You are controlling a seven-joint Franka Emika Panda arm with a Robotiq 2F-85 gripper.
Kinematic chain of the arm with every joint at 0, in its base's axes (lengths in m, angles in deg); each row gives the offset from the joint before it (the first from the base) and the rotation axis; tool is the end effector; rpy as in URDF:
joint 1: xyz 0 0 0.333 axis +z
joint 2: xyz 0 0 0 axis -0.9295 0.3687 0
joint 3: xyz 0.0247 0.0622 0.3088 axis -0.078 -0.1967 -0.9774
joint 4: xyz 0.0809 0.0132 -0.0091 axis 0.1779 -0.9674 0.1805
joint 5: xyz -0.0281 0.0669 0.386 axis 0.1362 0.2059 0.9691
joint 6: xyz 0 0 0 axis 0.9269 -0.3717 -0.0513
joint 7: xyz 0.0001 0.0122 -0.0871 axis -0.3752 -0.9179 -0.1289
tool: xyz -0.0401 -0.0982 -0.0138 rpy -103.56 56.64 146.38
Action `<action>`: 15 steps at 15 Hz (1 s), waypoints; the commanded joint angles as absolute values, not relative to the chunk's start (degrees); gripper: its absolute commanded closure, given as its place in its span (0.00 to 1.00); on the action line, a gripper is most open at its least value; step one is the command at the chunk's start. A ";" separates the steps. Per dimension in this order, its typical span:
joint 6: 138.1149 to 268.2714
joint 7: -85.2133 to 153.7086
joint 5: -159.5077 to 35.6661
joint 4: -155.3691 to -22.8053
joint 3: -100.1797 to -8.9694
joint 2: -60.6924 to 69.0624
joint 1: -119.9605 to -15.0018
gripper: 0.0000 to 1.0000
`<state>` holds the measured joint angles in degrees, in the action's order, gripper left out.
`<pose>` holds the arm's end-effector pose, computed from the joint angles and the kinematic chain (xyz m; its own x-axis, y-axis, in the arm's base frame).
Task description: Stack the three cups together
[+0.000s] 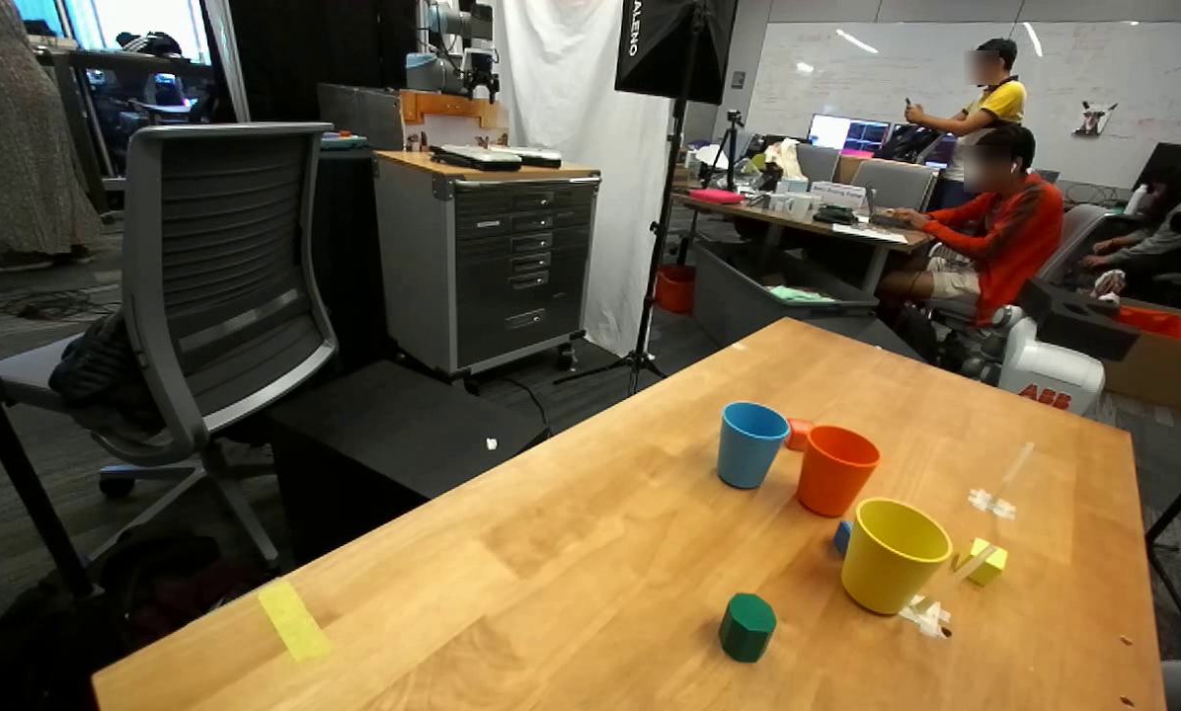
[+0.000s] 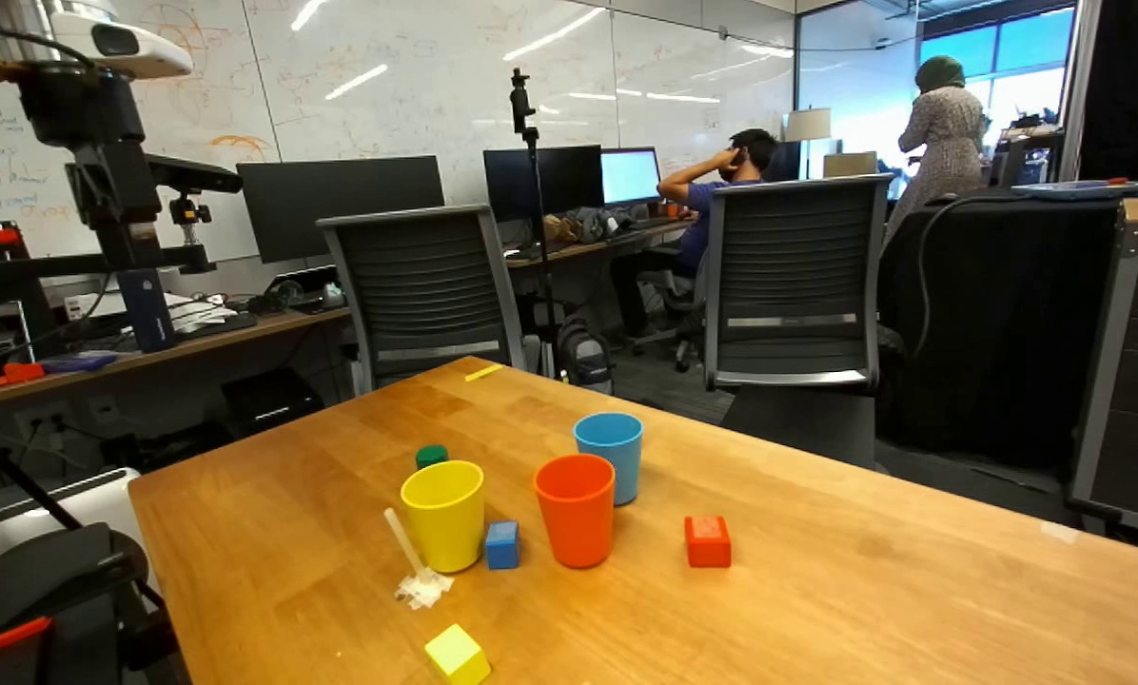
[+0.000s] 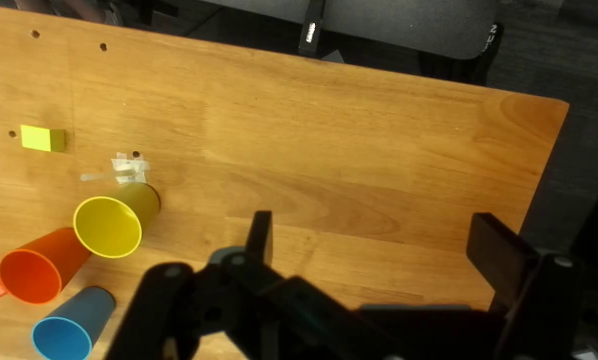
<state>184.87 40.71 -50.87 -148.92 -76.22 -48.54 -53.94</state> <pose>0.2959 0.1914 0.4252 0.9701 0.2426 0.0002 0.2422 -0.9686 0.0558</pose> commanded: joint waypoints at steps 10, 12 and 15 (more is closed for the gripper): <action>185.49 40.43 -50.92 -149.95 -75.36 -48.45 -53.35 0.00; 186.57 41.30 -50.55 -150.60 -75.29 -48.80 -53.59 0.00; 189.42 42.58 -50.21 -151.35 -74.92 -49.37 -54.09 0.00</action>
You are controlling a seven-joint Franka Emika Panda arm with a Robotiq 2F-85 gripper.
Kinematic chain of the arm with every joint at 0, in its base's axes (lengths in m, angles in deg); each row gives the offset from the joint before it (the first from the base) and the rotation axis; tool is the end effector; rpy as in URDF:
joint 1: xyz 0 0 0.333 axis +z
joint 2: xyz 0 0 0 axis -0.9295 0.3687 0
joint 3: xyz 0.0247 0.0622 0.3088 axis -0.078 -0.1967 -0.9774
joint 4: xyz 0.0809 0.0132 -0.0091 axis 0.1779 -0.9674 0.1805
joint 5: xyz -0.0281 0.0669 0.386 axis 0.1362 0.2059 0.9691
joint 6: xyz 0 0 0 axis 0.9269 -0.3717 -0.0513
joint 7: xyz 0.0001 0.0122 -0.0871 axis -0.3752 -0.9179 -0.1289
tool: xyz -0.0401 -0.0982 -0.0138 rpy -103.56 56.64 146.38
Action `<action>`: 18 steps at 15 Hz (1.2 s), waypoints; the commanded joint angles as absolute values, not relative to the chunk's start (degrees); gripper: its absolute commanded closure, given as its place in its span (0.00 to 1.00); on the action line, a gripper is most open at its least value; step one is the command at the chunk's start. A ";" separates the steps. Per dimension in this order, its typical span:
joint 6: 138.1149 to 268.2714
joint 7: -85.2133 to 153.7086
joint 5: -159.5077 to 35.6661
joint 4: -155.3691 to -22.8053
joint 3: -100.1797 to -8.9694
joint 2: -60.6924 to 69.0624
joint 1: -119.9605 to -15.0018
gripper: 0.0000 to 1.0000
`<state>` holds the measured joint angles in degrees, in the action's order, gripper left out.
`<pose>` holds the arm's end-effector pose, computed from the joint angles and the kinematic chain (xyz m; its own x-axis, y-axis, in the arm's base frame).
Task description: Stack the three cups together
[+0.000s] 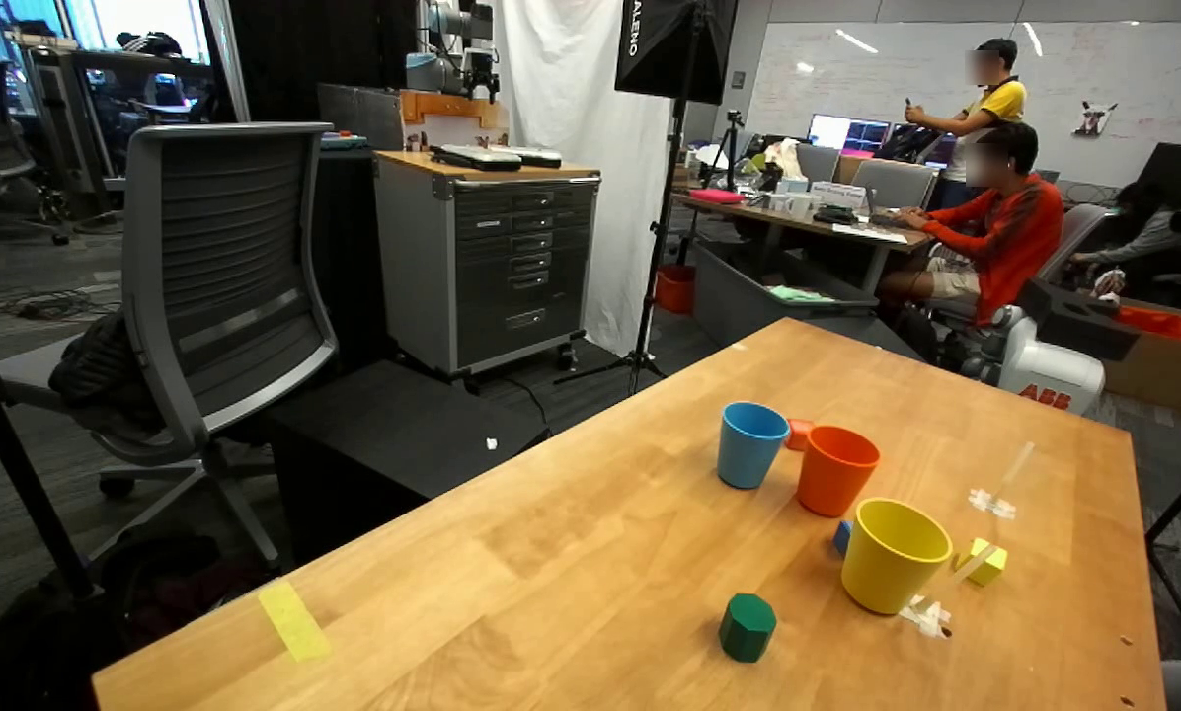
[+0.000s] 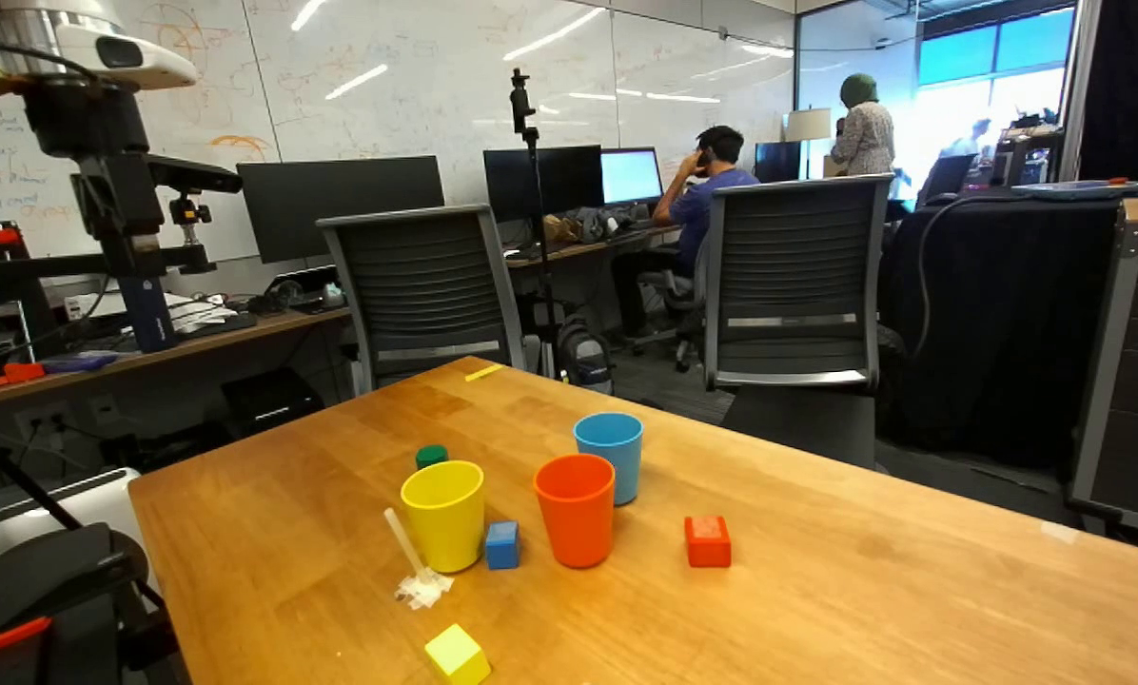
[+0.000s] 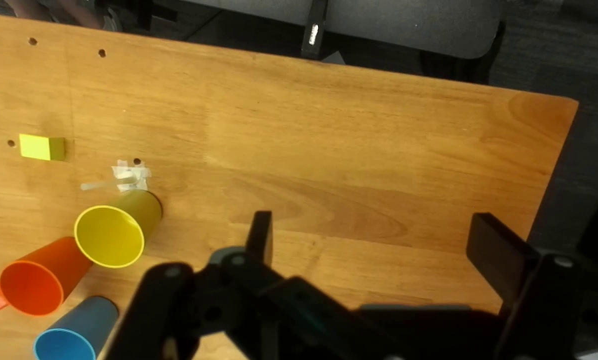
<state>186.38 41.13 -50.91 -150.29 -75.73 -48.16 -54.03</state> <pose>0.2971 0.1857 0.4149 0.9744 0.2248 -0.0029 0.2247 -0.9730 0.0525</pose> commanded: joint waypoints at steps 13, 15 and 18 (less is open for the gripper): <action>207.51 48.87 -50.54 -148.92 -73.41 -44.69 -58.54 0.00; 207.57 49.48 -51.14 -147.14 -73.00 -42.60 -60.12 0.00; 205.90 49.69 -52.92 -142.78 -72.24 -37.80 -63.07 0.00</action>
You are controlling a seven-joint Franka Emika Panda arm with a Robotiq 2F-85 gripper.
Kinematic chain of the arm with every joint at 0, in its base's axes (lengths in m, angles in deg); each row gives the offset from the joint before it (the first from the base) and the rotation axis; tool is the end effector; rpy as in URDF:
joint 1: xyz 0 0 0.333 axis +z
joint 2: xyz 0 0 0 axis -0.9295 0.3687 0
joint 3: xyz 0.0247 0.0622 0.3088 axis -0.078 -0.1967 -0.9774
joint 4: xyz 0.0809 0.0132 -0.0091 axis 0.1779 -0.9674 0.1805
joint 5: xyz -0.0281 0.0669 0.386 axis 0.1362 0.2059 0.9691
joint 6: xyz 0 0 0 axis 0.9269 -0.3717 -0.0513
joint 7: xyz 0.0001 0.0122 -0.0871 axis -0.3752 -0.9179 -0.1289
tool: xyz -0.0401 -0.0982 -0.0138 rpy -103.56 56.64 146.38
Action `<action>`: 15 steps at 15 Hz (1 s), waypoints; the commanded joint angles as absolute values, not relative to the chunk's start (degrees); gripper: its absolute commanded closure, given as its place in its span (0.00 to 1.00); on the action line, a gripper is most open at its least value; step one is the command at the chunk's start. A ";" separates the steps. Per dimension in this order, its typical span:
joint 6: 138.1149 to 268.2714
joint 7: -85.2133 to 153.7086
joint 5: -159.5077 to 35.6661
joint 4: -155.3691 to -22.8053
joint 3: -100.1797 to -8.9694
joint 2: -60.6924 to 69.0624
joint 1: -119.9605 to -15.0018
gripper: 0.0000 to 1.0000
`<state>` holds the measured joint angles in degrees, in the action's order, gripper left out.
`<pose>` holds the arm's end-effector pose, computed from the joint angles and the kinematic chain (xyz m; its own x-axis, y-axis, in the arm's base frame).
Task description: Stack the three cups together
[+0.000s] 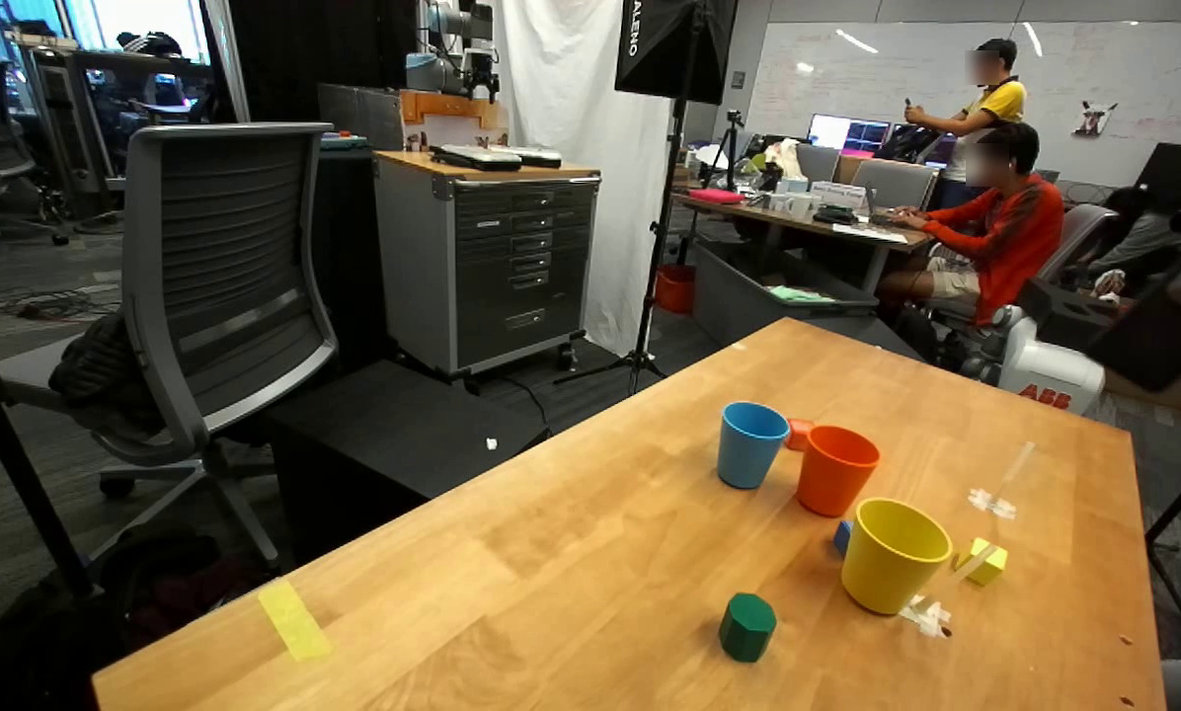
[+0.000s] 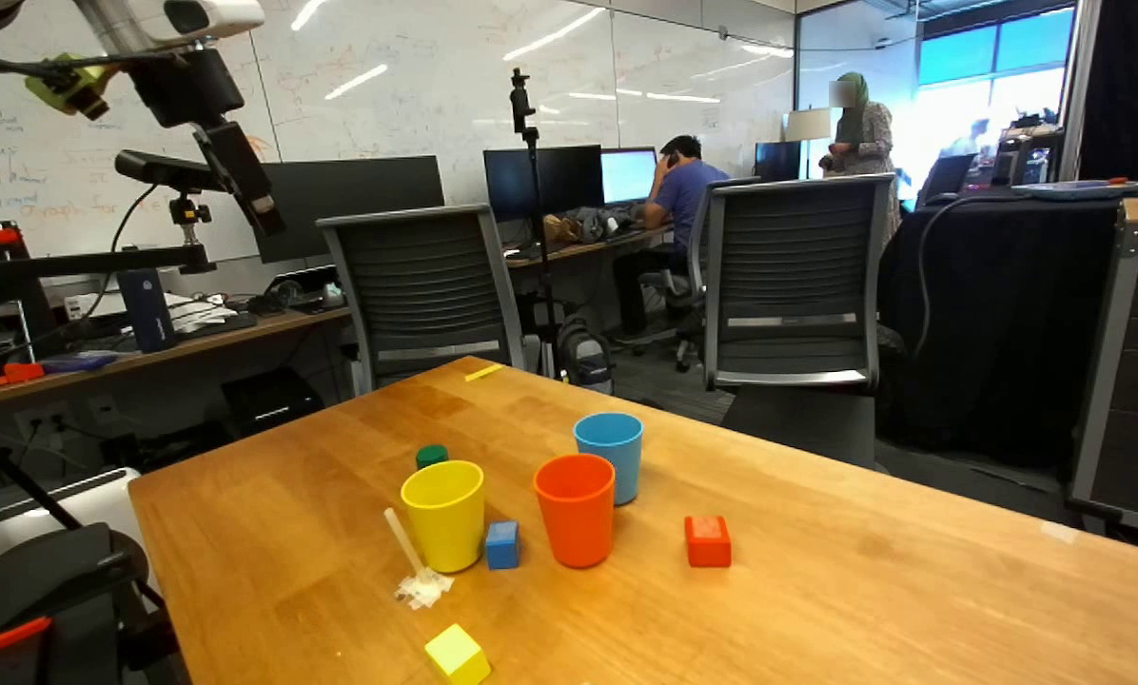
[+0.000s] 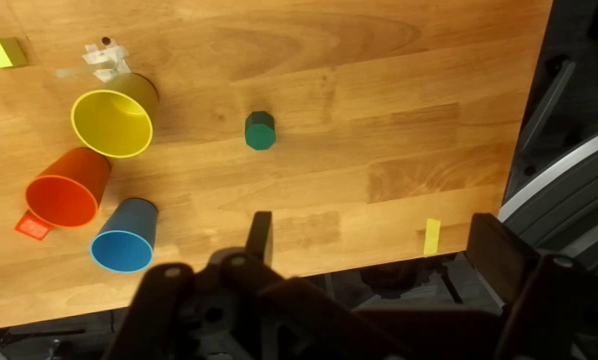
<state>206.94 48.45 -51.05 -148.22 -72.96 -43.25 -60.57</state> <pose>0.3687 0.1514 0.4403 0.9572 -0.0560 0.2838 -0.0329 -0.9958 -0.0856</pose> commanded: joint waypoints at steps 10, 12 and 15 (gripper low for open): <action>195.56 55.10 -62.16 -121.95 -70.35 -16.73 -67.99 0.00; 194.48 54.70 -61.78 -119.19 -69.01 -13.23 -67.37 0.00; 196.29 53.67 -60.38 -117.12 -67.18 -9.00 -66.79 0.00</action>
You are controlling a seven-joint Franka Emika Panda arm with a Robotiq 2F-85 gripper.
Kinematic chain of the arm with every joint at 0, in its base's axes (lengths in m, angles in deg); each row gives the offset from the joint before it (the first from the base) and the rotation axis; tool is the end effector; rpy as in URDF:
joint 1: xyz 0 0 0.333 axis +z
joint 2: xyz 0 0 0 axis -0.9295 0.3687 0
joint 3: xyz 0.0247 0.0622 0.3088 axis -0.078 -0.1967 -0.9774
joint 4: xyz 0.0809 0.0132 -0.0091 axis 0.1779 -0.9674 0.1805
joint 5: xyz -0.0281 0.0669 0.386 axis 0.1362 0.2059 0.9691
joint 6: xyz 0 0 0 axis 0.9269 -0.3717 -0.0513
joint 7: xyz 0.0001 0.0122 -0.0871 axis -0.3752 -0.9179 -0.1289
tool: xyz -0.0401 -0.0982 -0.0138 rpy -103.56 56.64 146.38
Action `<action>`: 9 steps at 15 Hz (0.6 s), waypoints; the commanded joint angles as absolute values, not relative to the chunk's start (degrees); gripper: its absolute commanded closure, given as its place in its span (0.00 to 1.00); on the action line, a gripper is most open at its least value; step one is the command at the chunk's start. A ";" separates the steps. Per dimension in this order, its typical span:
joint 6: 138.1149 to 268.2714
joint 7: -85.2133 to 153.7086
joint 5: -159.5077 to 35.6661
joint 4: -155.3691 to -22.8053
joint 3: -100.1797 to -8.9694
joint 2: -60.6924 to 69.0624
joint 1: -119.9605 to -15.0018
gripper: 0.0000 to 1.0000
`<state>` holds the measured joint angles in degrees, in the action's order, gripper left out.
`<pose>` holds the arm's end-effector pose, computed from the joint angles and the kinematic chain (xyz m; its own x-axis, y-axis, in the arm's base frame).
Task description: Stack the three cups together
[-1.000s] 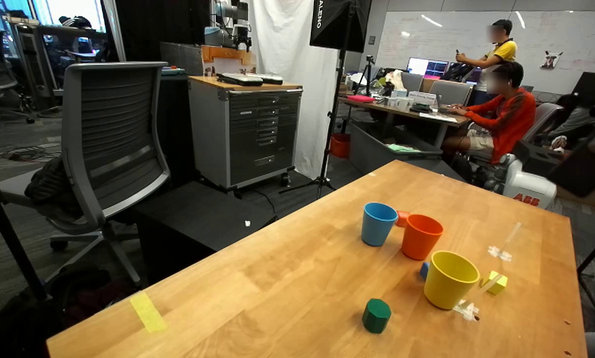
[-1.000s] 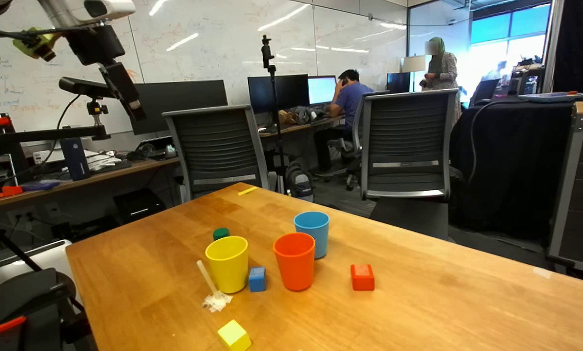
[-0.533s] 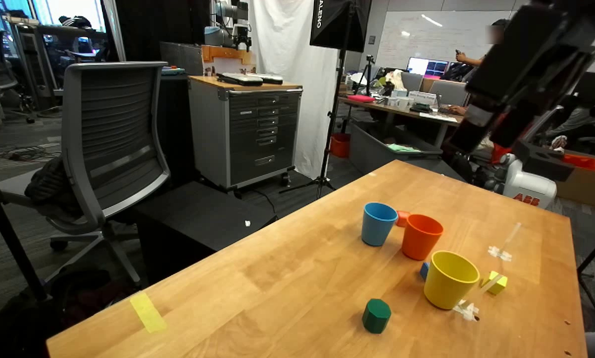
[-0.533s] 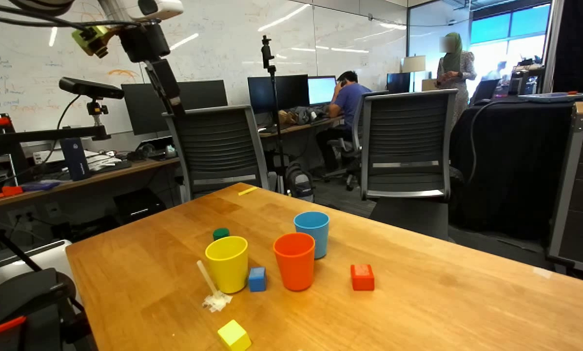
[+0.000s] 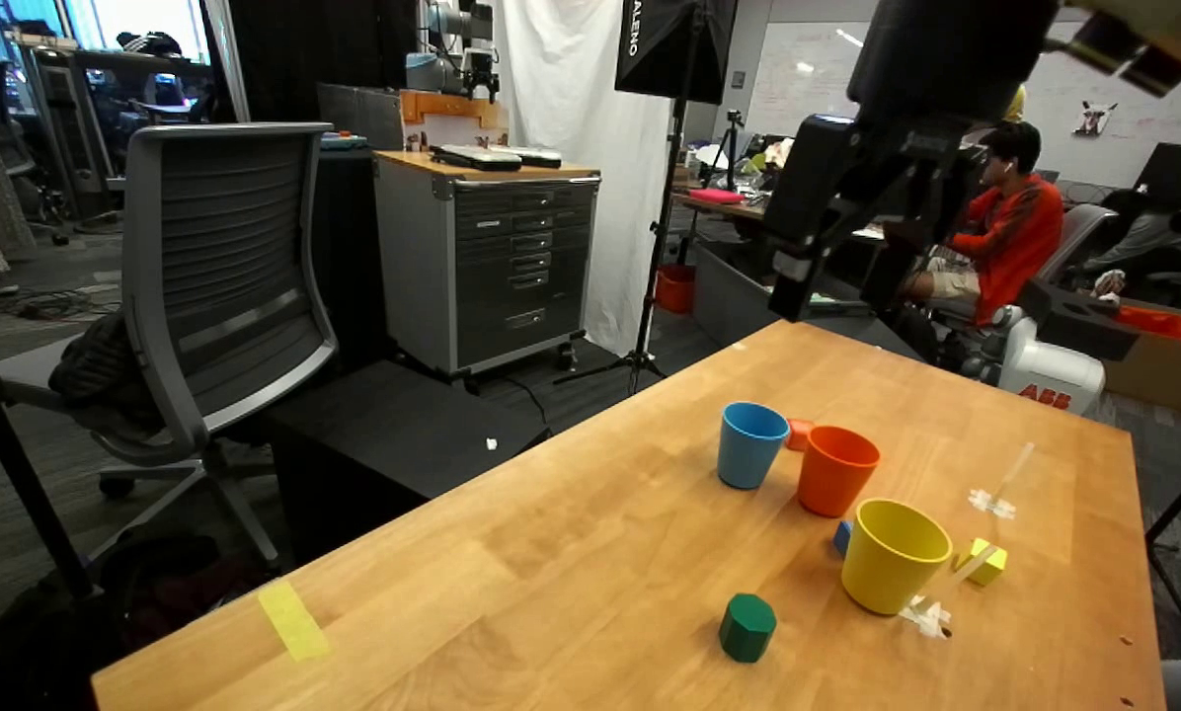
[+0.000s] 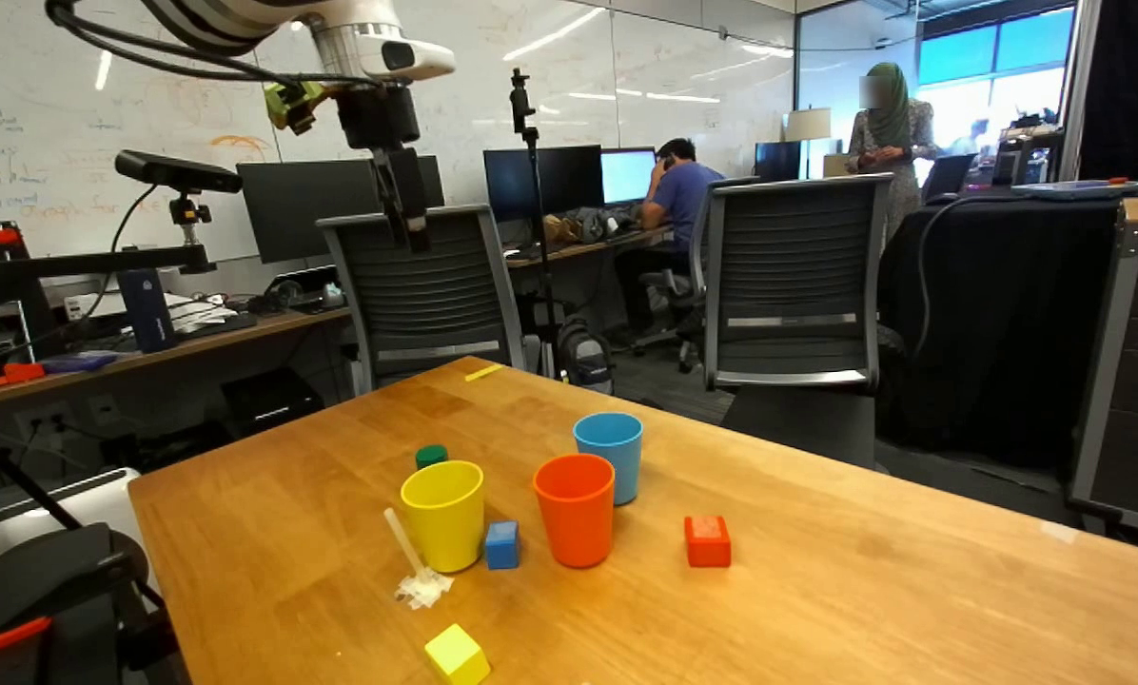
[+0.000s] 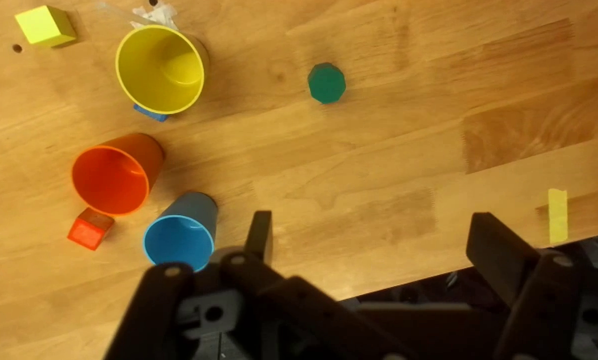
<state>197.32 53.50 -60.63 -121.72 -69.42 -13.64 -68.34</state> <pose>0.5273 0.1011 0.4074 0.9742 -0.2066 0.0909 -0.2067 -0.9784 -0.0089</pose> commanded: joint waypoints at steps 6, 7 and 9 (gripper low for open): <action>199.65 53.99 -60.60 -121.01 -65.48 -8.02 -65.35 0.00; 200.38 54.26 -60.86 -121.79 -65.36 -8.24 -65.19 0.00; 201.85 54.65 -61.44 -123.35 -65.08 -8.69 -65.05 0.00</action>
